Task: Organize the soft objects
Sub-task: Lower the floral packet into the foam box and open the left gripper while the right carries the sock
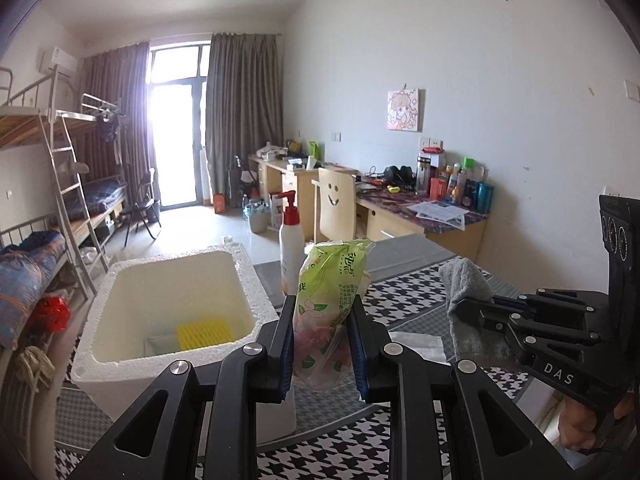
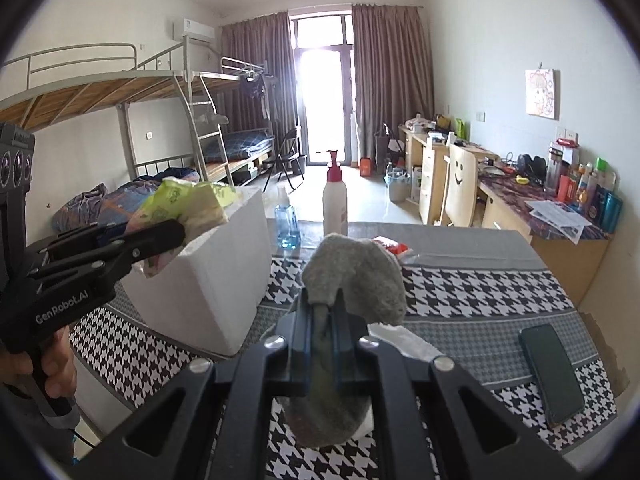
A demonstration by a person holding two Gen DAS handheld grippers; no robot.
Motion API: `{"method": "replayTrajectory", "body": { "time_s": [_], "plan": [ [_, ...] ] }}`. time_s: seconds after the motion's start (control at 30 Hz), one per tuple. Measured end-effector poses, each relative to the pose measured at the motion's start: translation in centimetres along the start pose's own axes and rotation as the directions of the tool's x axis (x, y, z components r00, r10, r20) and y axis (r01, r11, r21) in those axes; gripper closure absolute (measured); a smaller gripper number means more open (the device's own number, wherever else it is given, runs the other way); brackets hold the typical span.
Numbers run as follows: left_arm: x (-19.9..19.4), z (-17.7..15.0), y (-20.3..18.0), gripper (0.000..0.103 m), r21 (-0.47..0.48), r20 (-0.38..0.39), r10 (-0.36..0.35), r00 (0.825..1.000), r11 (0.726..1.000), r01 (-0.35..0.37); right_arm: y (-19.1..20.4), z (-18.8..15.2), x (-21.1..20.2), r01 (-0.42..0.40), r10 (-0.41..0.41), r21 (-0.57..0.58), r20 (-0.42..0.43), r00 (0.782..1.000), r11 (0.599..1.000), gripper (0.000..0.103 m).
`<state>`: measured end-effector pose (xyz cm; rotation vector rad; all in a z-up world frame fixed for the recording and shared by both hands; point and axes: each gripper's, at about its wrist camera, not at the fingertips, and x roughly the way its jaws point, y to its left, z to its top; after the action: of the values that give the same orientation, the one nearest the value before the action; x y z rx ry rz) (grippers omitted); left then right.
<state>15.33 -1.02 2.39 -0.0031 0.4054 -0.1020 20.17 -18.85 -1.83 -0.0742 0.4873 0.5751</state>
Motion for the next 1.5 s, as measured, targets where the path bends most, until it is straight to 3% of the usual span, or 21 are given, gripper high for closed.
{"method": "replayTrajectory", "body": {
  "time_s": [0.63,1.5],
  "plan": [
    [0.0,1.9,0.7,0.078,-0.003,0.048,0.032,0.998,0.999,-0.032,0.6,1.8,0.4,-0.017,0.017,-0.004,0.032,0.999,1.000,0.093],
    [0.5,2.9,4.0,0.078,-0.055,0.057,0.171,0.984,0.984,-0.168,3.0,4.7,2.4,-0.088,0.091,-0.057,0.046,0.995,0.994,0.093]
  ]
}}
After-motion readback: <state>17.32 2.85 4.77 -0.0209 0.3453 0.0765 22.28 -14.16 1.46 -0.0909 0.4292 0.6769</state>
